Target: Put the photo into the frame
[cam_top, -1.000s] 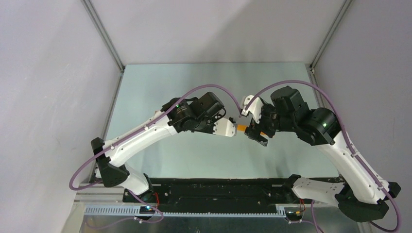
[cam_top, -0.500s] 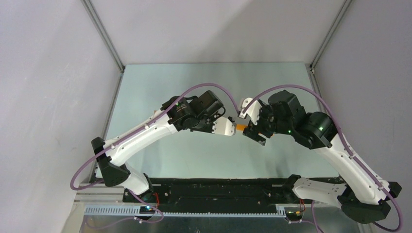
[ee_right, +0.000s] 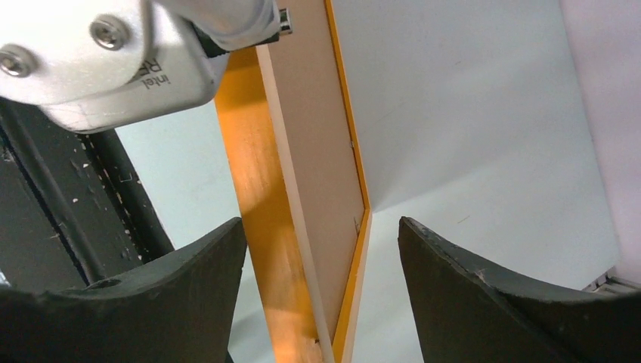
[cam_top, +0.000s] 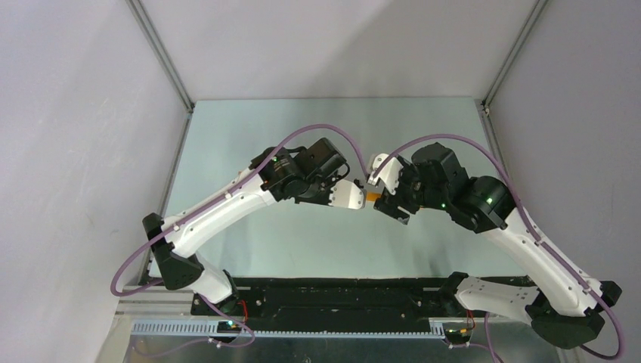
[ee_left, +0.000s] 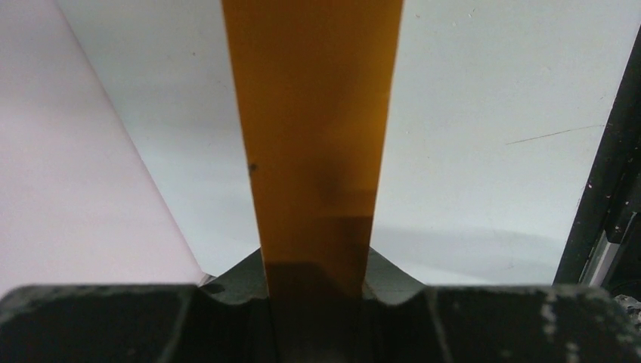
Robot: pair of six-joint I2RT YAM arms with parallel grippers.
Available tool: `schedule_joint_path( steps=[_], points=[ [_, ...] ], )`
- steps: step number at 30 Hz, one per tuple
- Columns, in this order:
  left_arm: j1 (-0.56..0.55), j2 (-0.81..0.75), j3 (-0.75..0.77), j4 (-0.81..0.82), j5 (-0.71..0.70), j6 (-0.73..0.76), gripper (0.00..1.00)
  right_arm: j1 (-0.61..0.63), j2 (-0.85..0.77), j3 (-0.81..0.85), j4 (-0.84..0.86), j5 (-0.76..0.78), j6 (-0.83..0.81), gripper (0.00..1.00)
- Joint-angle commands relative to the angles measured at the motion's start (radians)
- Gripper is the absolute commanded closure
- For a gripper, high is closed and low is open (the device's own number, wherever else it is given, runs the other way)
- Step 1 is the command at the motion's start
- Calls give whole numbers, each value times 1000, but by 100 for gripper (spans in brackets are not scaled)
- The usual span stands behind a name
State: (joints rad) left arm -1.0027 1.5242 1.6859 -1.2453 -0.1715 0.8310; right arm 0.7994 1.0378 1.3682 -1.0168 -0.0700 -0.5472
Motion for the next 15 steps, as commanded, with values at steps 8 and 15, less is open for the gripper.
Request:
schedule_joint_path(
  steps=[8,15],
  points=[
    [3,-7,87,52,64,-43,100,14,65,-31,30,29,-42,30],
    [4,-6,99,52,69,-44,100,14,55,-56,41,46,-55,32]
  ],
)
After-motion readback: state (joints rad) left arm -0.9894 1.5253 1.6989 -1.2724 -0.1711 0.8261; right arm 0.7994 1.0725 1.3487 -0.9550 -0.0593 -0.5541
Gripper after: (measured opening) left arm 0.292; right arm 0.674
